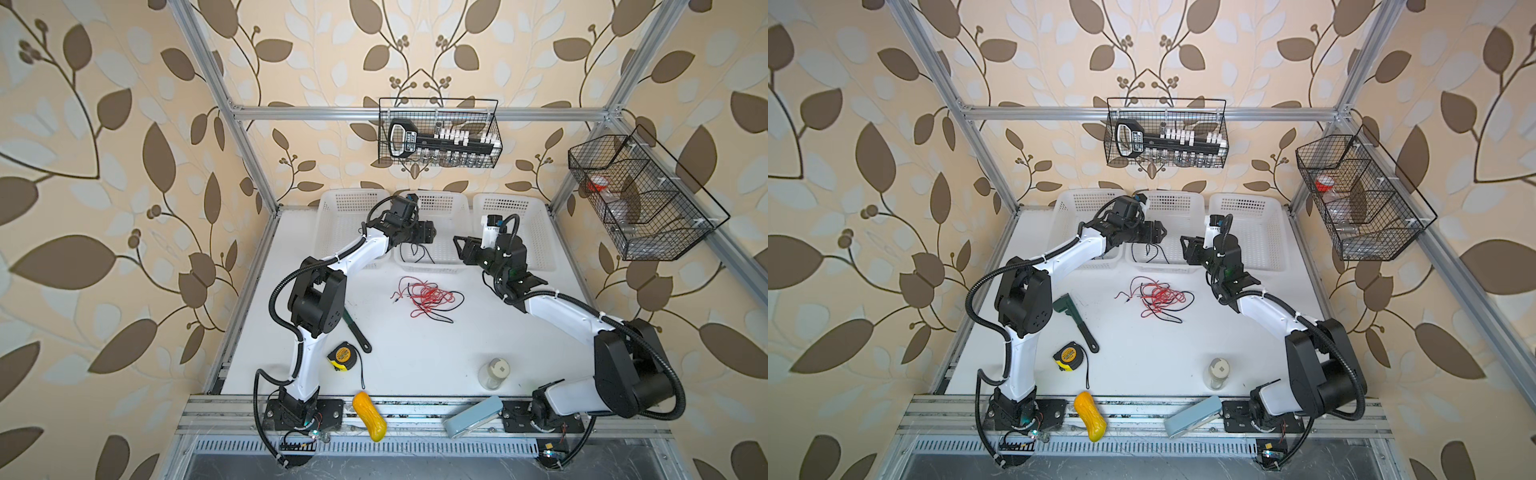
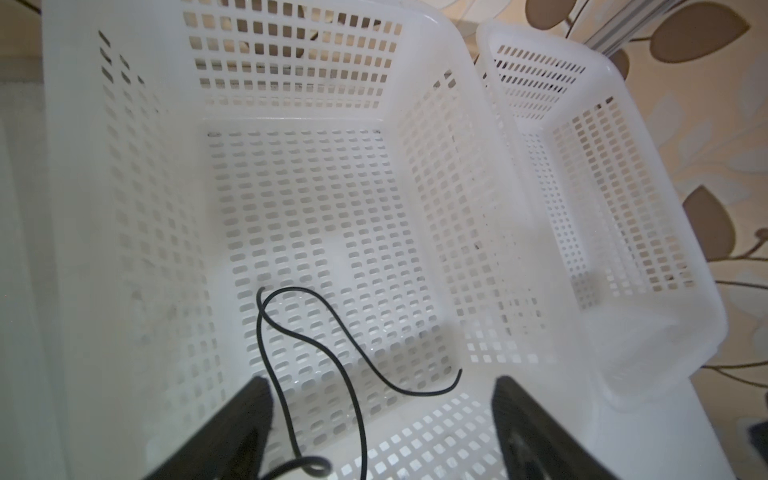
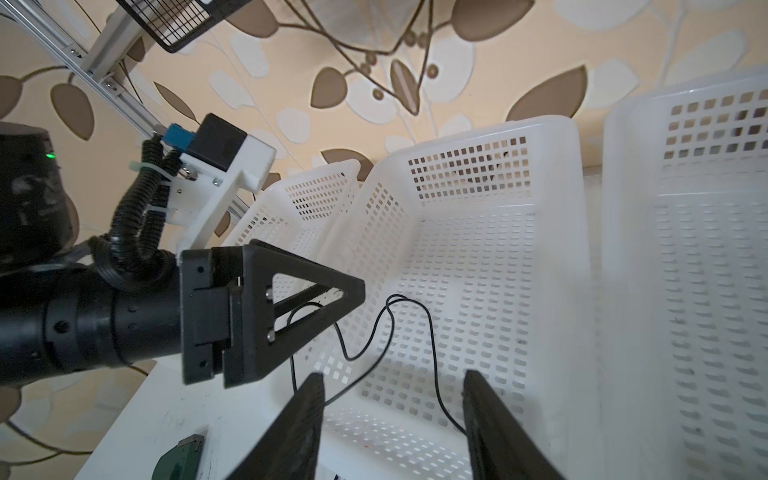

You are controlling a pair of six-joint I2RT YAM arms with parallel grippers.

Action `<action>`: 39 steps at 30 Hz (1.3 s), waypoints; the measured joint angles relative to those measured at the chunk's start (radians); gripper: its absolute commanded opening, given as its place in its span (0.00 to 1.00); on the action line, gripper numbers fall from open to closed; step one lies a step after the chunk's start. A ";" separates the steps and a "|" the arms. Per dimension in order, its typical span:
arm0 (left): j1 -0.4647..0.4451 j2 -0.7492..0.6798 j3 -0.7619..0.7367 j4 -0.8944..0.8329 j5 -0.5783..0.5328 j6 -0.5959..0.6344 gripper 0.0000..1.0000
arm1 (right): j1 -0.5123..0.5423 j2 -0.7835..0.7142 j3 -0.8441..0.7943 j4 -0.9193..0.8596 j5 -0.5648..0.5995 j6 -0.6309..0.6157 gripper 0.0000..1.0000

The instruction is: Untangle the cables

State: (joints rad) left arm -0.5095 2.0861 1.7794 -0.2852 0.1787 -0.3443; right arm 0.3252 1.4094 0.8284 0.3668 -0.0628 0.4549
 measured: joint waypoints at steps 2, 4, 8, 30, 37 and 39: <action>0.000 0.000 -0.001 -0.003 -0.001 0.005 0.99 | 0.018 -0.032 0.000 -0.047 0.025 -0.007 0.55; -0.001 -0.001 -0.003 -0.010 -0.005 0.010 0.99 | 0.044 -0.055 0.000 -0.095 0.050 -0.017 0.55; -0.015 -0.013 -0.010 -0.037 -0.043 0.035 0.99 | 0.102 -0.088 -0.007 -0.174 0.089 -0.039 0.55; -0.134 -0.531 -0.516 0.093 -0.135 0.063 0.99 | 0.139 -0.126 -0.148 -0.436 0.147 0.028 0.48; -0.152 -0.604 -0.682 0.143 -0.117 -0.004 0.99 | 0.085 -0.110 -0.215 -0.453 0.113 0.061 0.45; -0.153 -0.613 -0.706 0.154 -0.107 -0.023 0.99 | 0.085 -0.094 -0.221 -0.444 0.095 0.068 0.43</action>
State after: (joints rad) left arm -0.6624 1.4734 1.0737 -0.1310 0.0715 -0.3672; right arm 0.4099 1.3151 0.6075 -0.0769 0.0326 0.5228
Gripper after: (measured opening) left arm 0.988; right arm 0.449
